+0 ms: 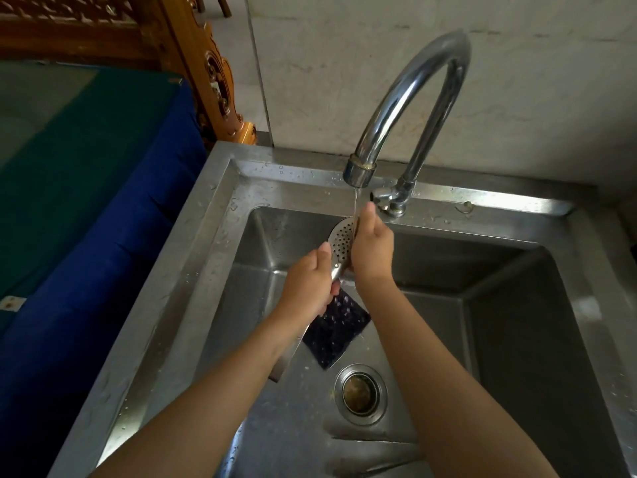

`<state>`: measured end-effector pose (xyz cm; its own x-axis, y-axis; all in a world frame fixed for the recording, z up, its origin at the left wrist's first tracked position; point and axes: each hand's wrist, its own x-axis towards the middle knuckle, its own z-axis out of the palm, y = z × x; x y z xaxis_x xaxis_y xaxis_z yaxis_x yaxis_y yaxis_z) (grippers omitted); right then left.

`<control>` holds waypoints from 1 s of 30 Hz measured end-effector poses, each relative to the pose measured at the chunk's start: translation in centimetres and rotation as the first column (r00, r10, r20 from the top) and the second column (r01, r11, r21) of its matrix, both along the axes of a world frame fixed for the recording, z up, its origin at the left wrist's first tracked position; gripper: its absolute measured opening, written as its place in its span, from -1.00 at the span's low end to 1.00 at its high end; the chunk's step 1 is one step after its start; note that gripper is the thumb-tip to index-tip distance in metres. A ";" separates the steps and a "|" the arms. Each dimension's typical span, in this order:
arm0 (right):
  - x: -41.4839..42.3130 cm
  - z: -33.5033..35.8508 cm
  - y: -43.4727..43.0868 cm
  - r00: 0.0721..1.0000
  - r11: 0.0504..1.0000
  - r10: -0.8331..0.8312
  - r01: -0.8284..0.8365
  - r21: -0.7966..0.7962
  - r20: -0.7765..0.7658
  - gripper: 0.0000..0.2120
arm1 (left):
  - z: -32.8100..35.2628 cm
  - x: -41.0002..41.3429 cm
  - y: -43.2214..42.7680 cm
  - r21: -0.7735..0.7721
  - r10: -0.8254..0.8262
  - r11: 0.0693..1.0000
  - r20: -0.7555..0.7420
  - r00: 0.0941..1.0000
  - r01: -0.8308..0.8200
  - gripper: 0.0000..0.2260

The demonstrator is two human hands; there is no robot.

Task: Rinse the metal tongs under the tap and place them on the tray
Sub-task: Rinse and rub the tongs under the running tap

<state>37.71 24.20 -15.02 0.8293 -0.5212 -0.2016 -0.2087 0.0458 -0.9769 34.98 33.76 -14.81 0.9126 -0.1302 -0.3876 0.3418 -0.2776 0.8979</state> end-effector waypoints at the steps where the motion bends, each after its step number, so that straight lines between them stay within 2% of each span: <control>1: -0.1 0.3 -0.1 0.999 0.995 -0.002 0.006 0.103 -0.039 -0.53 | 0.0 0.0 0.0 0.008 0.004 1.000 0.028 1.000 -0.005 -0.65; 3: -0.6 0.9 -0.6 0.990 0.973 0.124 -0.110 0.201 -0.061 -0.47 | 0.0 0.2 0.2 -0.012 0.034 0.999 0.049 0.998 -0.033 -0.64; 5: -1.2 1.0 -1.0 0.953 0.934 0.301 -0.293 0.204 -0.011 -0.45 | 0.1 0.3 0.7 -0.085 0.001 0.996 0.026 1.000 0.002 -0.59; 8: -1.9 0.6 -1.4 0.870 0.832 0.478 -0.493 0.255 0.120 -0.46 | 0.0 0.5 1.5 -0.311 -0.075 0.950 -0.125 0.989 0.032 -0.52; 10: -2.2 0.3 -2.0 0.856 0.811 0.500 -0.516 0.277 0.130 -0.48 | -0.1 0.4 1.7 -0.398 -0.141 0.915 -0.174 0.975 0.061 -0.45; 13: -2.4 0.5 -2.2 0.884 0.854 0.466 -0.461 0.241 0.042 -0.61 | -0.1 -0.2 1.2 -0.349 -0.228 0.922 -0.140 0.964 0.167 -0.31; 16: -2.1 0.6 -1.6 0.938 0.934 0.345 -0.345 0.092 0.012 -0.74 | 0.1 -1.2 0.6 -0.141 -0.165 0.976 0.040 0.986 0.169 -0.25; 19: -1.7 0.9 -1.3 0.956 0.955 0.292 -0.291 -0.052 0.018 -0.75 | -0.1 -2.2 0.3 0.008 -0.062 0.998 0.287 0.956 0.063 -0.50; 22: -1.8 1.3 -1.1 0.952 0.951 0.303 -0.299 -0.084 0.039 -0.71 | 0.4 -2.5 0.3 0.161 0.045 0.975 0.528 0.848 -0.152 -0.78; 25: -2.2 1.9 -0.8 0.929 0.936 0.345 -0.350 0.020 0.132 -0.64 | 1.1 -2.4 0.7 0.123 0.150 0.955 0.586 0.797 -0.270 -0.78; 27: -2.3 2.2 -0.6 0.915 0.928 0.359 -0.371 0.037 0.186 -0.61 | 1.6 -2.6 1.1 0.106 0.182 0.944 0.621 0.762 -0.311 -0.67; 30: -2.2 2.6 -0.4 0.883 0.895 0.413 -0.439 0.080 0.224 -0.71 | 2.2 -3.1 1.7 0.092 0.185 0.940 0.673 0.716 -0.330 -0.61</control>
<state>35.47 23.77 -12.46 0.9946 -0.0894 -0.0517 -0.0408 0.1202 -0.9919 31.90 35.46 -12.57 0.9348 0.1581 0.3180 -0.2165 -0.4561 0.8632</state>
